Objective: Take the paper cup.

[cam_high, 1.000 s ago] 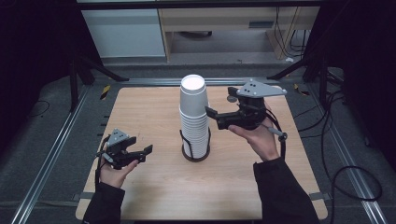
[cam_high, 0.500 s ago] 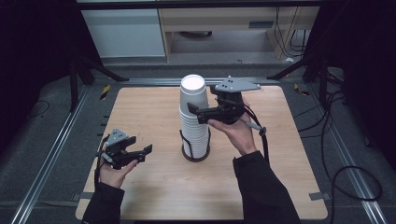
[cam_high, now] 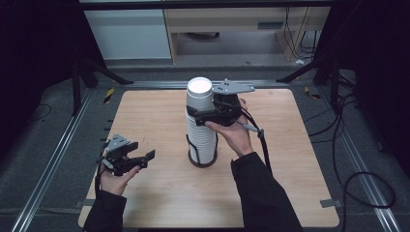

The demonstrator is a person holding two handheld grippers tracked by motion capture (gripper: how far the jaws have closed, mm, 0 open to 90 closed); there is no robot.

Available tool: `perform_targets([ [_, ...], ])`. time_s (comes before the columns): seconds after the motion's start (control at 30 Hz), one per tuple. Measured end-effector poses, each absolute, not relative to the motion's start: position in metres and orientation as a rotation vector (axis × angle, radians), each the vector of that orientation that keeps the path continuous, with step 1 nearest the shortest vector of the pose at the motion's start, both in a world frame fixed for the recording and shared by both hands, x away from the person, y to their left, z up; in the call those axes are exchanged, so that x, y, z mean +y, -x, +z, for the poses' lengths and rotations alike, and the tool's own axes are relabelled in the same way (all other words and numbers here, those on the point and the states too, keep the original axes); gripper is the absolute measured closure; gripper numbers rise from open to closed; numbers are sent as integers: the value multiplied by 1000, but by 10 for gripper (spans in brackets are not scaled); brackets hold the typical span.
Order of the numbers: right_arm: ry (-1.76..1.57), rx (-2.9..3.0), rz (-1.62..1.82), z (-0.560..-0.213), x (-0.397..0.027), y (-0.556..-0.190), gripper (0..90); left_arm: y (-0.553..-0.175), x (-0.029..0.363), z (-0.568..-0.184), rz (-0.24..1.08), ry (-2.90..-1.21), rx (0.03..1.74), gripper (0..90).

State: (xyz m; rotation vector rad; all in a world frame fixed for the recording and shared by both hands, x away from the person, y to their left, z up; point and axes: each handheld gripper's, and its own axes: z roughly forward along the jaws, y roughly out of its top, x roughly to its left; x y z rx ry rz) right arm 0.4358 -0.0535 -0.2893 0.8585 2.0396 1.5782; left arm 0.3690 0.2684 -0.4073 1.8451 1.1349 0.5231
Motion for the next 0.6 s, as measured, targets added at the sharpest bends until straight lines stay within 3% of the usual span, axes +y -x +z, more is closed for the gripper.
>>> perform_targets([
  [0.6, -839, 2045, 1570, -290, -50, -436, 146, -370, 265, -409, 512, -1859, 1127, 226],
])
